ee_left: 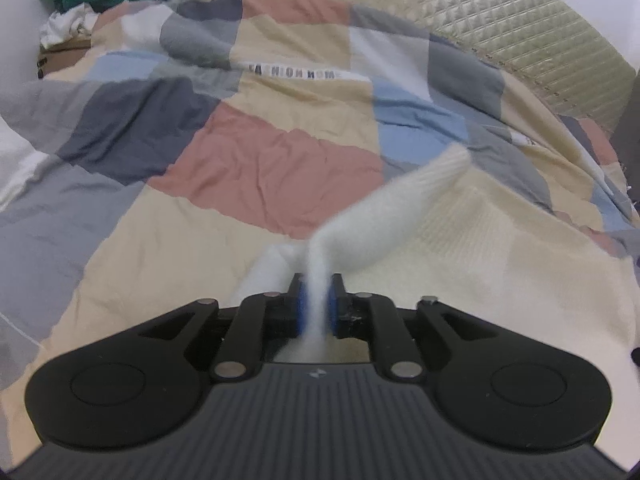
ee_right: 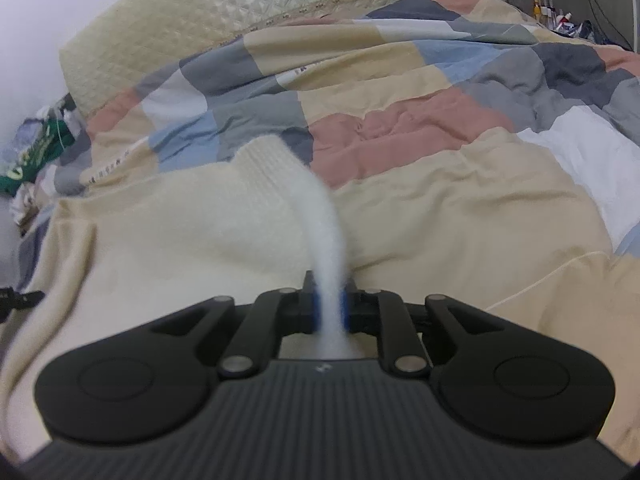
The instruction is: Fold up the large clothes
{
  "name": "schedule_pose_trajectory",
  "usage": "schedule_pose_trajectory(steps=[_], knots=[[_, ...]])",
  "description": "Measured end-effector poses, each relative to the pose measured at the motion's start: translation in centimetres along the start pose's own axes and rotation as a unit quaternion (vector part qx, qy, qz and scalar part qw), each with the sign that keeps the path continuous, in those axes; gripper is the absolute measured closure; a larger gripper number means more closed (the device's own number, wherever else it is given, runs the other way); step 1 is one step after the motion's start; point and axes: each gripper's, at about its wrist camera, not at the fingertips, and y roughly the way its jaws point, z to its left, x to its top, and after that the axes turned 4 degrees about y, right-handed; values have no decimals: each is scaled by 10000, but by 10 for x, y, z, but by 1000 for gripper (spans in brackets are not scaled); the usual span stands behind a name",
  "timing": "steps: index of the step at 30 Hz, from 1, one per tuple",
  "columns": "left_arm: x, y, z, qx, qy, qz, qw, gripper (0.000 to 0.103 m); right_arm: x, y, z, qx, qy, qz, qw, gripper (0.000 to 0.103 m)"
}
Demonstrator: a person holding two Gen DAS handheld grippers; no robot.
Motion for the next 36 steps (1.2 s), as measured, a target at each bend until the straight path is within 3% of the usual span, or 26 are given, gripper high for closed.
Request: schedule_pose_trajectory(steps=[2,4,7,14,21,22,23,24,31,33,36], knots=[[-3,-16,-5,-21,25,-102,9999,70,0,-8,3,-27,12,-82,10000,83],[-6,-35,-10,-109,59,-216,9997,65,0,-20,6,-67,-8,-209,9998,80],[-15,-66,-22,-287,218,-369,9987,65,-1,-42,9,39,52,-402,9992,79],[-65,-130,-67,-1103,522,-386,9918,63,-14,-102,25,533,54,-759,9957,79],[-106,-158,-90,-1444,421,-49,9886,59,-46,-132,42,1025,290,-410,9935,78],[-109,-158,-91,-1477,397,-3,9882,58,-52,-133,42,1086,374,-291,9930,73],[-111,-159,-92,-1503,368,46,9880,58,-58,-133,42,1161,479,-189,9919,55],[-114,-159,-93,-1521,345,94,9877,57,-63,-134,41,1284,617,-80,9898,46],[-115,-156,-85,-1538,146,218,9877,55,-82,-118,34,1595,1581,708,9719,34],[-115,-152,-83,-1543,90,295,9875,54,-88,-110,30,1648,1903,923,9634,19],[-115,-151,-84,-1602,110,370,9863,51,-96,-101,23,1869,2367,1188,9460,10]])
